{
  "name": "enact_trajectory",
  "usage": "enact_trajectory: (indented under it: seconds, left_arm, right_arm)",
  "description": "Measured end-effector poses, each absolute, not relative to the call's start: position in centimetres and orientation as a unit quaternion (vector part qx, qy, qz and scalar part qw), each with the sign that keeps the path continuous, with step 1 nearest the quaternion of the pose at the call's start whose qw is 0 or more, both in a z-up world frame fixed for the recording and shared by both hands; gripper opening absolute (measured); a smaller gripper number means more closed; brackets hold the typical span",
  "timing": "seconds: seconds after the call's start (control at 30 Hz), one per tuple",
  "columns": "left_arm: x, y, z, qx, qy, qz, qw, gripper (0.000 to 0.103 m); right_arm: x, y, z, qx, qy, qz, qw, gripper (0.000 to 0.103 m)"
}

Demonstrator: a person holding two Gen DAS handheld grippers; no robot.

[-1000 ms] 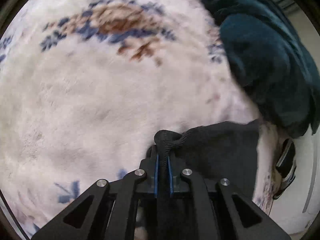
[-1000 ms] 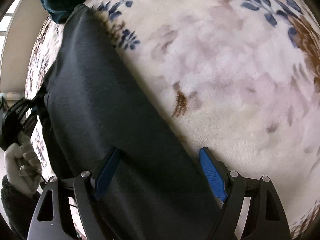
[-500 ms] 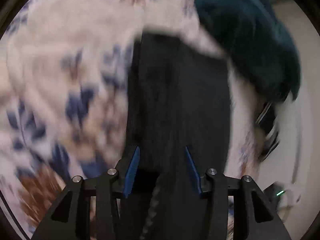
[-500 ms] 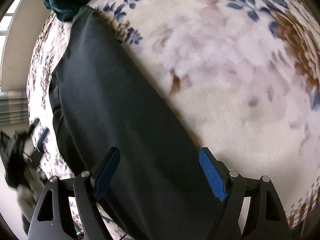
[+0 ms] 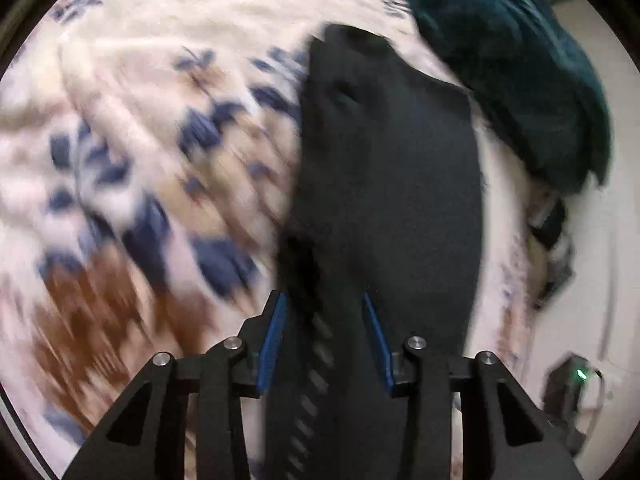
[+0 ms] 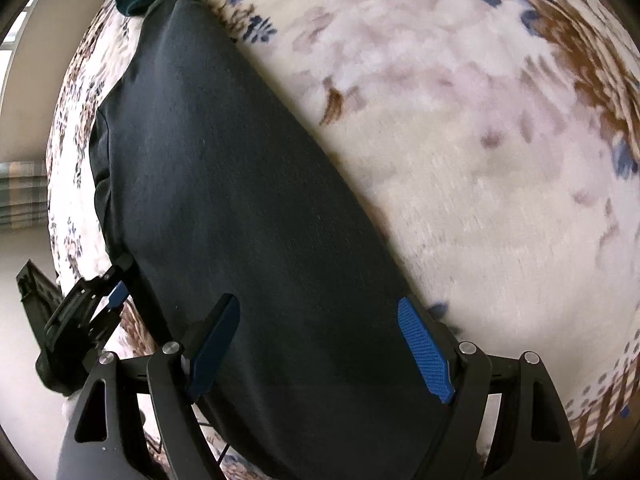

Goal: Fold small clothes

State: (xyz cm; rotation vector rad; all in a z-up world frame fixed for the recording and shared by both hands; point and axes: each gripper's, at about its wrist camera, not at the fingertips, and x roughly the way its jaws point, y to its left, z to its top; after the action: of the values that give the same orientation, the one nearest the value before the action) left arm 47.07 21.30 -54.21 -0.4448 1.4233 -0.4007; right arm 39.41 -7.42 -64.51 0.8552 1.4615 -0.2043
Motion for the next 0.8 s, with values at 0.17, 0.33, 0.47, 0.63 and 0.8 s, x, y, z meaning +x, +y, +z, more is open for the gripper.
enact_trajectory:
  seconds: [0.17, 0.33, 0.47, 0.63, 0.8]
  left_arm:
    - [43.2, 20.5, -57.3, -0.073, 0.675, -0.133, 0.722, 0.04]
    - [41.9, 23.9, -56.6, -0.116, 0.67, -0.098, 0.727, 0.037]
    - [39.6, 23.5, -54.8, -0.157, 0.666, -0.099, 0.723, 0.04]
    - [34.6, 19.4, -54.7, -0.117, 0.671, -0.115, 0.723, 0.05]
    - [29.1, 21.3, -57.0, -0.096, 0.691, -0.066, 0.714, 0.052]
  right_arm:
    - [37.0, -8.3, -64.5, 0.376, 0.653, -0.087, 0.652, 0.083]
    - [34.3, -9.3, -64.5, 0.366, 0.665, -0.092, 0.644, 0.083]
    - [32.3, -9.8, -64.4, 0.364, 0.666, -0.088, 0.645, 0.083]
    - [29.9, -10.5, -64.7, 0.381, 0.664, -0.078, 0.639, 0.083]
    - [27.5, -10.7, -65.2, 0.366, 0.686, -0.069, 0.625, 0.083]
